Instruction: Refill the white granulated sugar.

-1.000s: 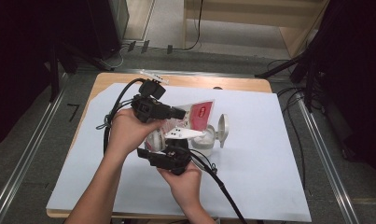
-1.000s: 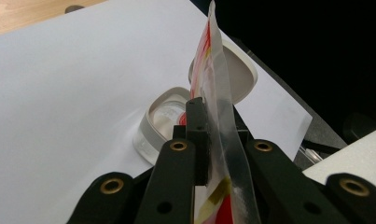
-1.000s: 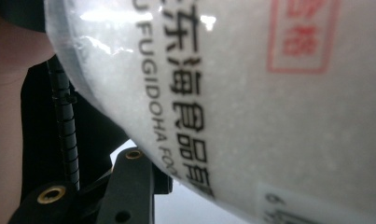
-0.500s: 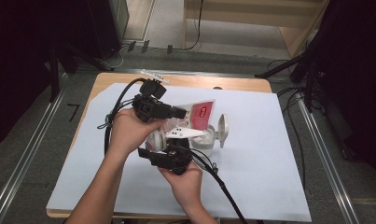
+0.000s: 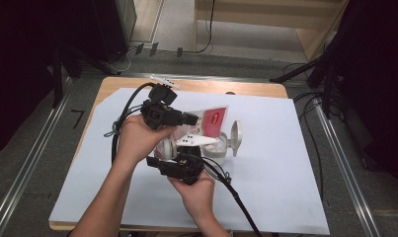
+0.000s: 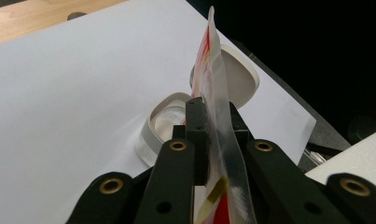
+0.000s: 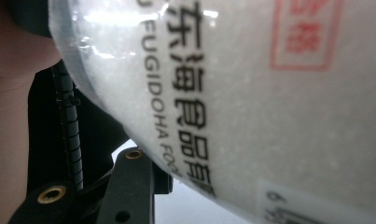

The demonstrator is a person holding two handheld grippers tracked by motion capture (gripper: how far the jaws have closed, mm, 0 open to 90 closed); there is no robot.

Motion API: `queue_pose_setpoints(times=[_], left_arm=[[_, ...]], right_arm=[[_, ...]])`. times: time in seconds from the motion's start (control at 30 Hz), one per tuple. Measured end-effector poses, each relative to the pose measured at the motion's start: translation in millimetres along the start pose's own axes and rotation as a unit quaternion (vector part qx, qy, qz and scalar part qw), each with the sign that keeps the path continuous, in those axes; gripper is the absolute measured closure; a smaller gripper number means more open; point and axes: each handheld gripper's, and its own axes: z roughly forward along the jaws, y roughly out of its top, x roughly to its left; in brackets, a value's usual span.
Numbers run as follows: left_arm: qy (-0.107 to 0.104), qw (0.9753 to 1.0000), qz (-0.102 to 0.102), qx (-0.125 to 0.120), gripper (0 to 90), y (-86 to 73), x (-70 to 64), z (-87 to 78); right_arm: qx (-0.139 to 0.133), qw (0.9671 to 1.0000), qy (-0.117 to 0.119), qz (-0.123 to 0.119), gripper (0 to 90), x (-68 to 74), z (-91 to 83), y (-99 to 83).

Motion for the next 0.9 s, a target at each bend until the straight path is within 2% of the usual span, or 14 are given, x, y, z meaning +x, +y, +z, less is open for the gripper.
queue_pose_setpoints(times=[0.9], left_arm=[[0.004,0.9999,0.01,0.0,85.9,-0.6,-3.5,0.9]], right_arm=[[-0.001,1.0,-0.001,0.0,61.7,-0.4,-1.2,-1.3]])
